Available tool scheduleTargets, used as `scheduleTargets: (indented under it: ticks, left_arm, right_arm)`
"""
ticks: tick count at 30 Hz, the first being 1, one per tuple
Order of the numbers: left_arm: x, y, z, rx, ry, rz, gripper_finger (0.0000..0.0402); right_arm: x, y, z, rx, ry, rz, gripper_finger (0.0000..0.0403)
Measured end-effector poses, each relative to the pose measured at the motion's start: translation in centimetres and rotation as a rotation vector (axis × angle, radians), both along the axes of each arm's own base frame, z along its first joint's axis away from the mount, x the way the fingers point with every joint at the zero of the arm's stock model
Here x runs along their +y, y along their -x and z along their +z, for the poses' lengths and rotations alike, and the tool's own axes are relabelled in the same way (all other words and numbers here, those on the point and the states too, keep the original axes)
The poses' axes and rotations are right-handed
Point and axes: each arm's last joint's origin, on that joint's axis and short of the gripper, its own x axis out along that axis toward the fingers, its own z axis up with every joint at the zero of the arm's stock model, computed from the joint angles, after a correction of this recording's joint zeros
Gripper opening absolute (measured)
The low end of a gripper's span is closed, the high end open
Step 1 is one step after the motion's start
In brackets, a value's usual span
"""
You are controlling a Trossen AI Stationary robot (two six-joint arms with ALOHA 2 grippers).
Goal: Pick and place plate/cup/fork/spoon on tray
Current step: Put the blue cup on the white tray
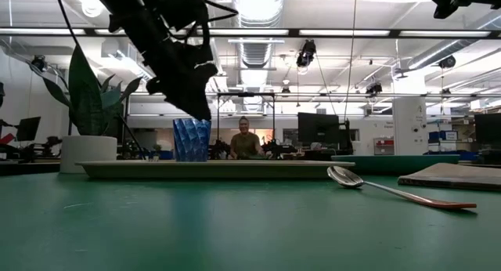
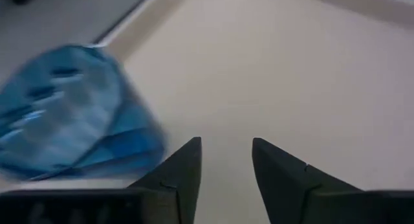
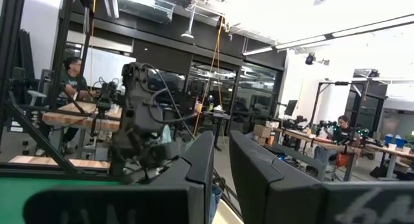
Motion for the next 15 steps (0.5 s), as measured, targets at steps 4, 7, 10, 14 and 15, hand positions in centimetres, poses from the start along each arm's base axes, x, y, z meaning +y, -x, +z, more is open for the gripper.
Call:
scheduleTargets:
  ticks: [4,7,10,14,15]
  left_arm:
    - [0.27,0.29,-0.23,0.026,-0.074,0.062,0.0101]
    - [0.38,0.32,-0.33,0.042,-0.086,0.058,0.0086]
    - [0.42,0.36,-0.4,0.042,-0.086,0.06,0.0075]
    - [0.58,0.53,-0.71,0.048,-0.085,0.066,0.0065]
    - [0.62,0.59,-0.82,0.051,-0.085,0.068,0.0064]
  right_arm:
    - [0.0,0.01,0.0,0.0,0.001,0.0,0.0043]
    - [0.0,0.0,0.0,0.0,0.001,0.0,0.0043]
    - [0.0,-0.01,-0.02,0.003,0.001,-0.001,0.0043]
    - [0.0,-0.01,-0.02,0.003,0.002,0.0,0.0043]
    - [0.0,-0.01,-0.02,0.003,0.002,0.0,0.0043]
